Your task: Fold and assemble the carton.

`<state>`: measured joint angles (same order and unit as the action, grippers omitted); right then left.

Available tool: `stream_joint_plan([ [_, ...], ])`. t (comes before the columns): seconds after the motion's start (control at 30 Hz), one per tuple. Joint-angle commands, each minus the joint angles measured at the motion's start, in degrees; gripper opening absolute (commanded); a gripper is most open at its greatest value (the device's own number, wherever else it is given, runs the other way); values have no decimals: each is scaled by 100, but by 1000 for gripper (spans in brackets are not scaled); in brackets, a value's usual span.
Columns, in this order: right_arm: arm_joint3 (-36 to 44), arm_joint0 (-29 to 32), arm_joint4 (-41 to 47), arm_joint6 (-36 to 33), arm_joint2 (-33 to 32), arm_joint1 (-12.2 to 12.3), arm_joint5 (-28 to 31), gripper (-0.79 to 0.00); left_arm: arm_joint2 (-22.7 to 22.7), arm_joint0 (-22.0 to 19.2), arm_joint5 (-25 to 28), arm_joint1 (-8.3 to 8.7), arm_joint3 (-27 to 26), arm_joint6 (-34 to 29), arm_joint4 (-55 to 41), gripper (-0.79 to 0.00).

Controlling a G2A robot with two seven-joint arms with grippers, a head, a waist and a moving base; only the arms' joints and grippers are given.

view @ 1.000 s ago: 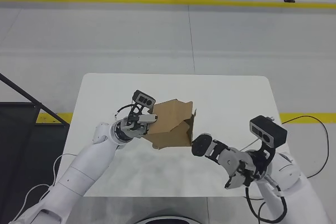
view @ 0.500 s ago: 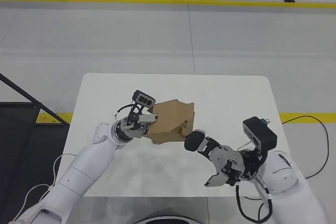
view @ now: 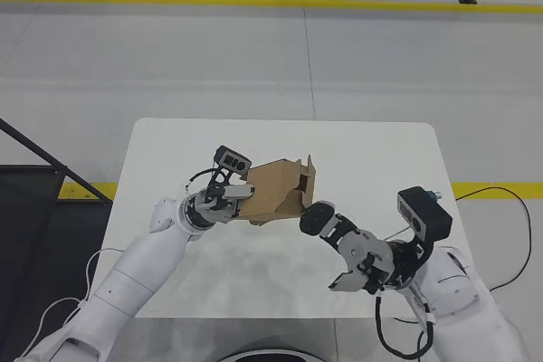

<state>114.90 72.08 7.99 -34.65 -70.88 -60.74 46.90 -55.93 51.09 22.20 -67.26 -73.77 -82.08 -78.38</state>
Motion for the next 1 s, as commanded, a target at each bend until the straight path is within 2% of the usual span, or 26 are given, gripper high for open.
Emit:
stream_joint_plan([
  [0.0,-27,-18,170,-82,26,7,-48,0,0,0,0,0,0,0,0,-785],
  [0.17,-95,-95,665,-316,48,27,-89,0,0,0,0,0,0,0,0,-785],
  [0.57,-171,-260,1178,-441,71,23,-302,0,0,0,0,0,0,0,0,-785],
  [0.97,-348,-367,2447,-846,37,27,-413,0,0,0,0,0,0,0,0,-785],
])
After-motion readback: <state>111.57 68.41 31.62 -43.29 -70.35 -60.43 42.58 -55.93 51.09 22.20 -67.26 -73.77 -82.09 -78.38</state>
